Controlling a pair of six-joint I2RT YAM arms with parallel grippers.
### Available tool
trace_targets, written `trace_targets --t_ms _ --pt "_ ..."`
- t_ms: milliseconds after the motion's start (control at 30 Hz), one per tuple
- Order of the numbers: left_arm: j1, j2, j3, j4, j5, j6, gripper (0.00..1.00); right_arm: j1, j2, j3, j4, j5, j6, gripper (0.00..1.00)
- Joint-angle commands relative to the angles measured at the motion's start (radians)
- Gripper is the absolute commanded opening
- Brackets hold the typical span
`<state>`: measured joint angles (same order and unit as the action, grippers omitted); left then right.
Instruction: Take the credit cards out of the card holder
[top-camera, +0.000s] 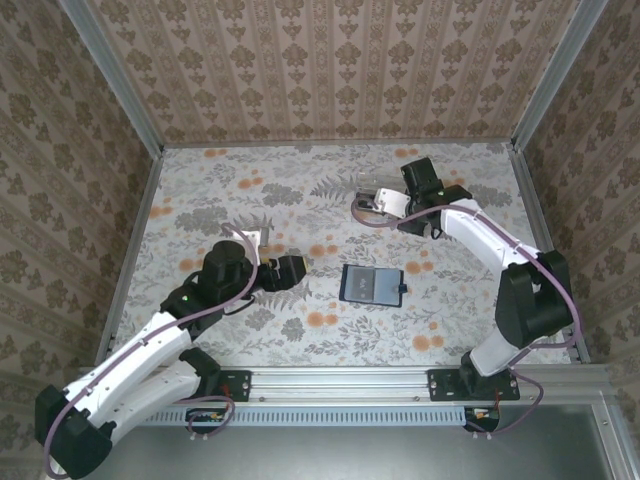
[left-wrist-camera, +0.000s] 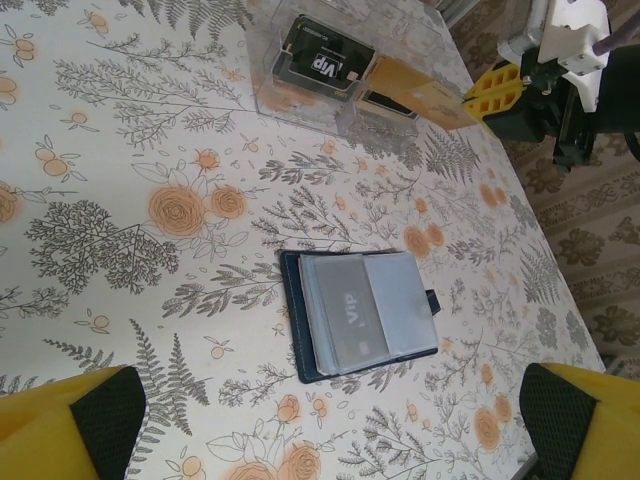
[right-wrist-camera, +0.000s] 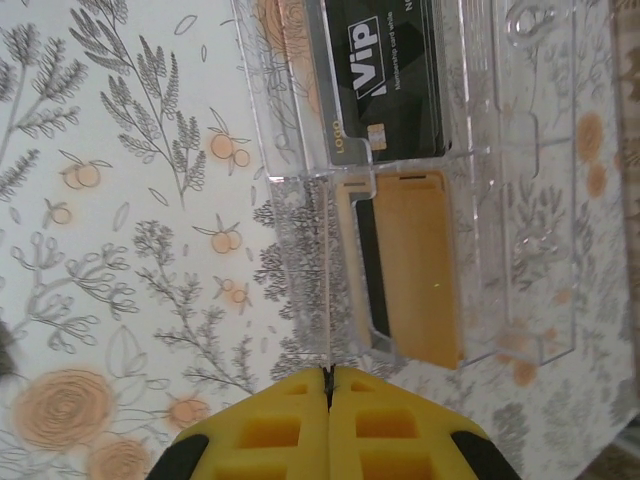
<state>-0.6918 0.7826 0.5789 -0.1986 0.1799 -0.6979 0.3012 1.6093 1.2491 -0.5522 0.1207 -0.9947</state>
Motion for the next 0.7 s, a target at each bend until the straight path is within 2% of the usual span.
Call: trace_targets --t_ms 0,367,667 --pt "0.015 -0.022 -0.016 -0.021 -0.021 0.017 1.00 -0.014 0.034 0.047 0.041 0.026 -0.138 0.00" --pt "0.046 -0.021 -0.005 -0.044 -0.028 0.018 1.00 -0.078 0.129 0.108 0.021 -0.006 -0.157 0.00" --pt "0.065 0.010 0.001 -0.030 -0.008 0.016 1.00 -0.085 0.153 0.116 0.044 -0.015 -0.159 0.00"
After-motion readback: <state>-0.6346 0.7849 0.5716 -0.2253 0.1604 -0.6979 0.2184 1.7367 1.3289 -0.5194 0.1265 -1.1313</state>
